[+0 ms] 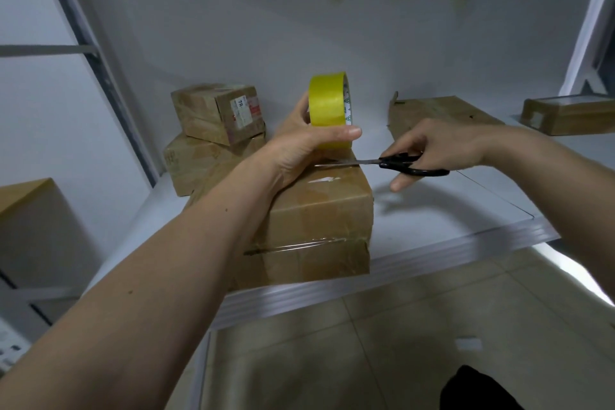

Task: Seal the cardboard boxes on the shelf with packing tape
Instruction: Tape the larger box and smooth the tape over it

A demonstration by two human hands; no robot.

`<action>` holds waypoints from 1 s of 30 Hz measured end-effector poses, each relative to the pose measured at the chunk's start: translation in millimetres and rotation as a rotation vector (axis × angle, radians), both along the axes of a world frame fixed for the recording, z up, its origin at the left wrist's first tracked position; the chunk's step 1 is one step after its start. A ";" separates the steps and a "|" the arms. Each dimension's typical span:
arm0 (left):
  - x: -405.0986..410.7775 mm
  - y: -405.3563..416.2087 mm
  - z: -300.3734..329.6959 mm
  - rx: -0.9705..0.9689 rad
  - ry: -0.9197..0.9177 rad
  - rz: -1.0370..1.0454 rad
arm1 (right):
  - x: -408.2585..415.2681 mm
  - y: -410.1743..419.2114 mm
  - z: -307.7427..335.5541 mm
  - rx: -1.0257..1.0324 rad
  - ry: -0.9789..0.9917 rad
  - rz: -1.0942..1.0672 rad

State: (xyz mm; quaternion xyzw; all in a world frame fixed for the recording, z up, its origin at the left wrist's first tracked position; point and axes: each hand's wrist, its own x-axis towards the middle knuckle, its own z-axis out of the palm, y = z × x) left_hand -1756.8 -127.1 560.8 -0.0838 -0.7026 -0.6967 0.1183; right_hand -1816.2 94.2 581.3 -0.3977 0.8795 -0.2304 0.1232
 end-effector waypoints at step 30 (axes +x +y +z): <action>-9.5 -3.3 -4.2 -0.127 0.088 0.241 | 0.6 -26.5 13.4 0.225 0.061 -0.057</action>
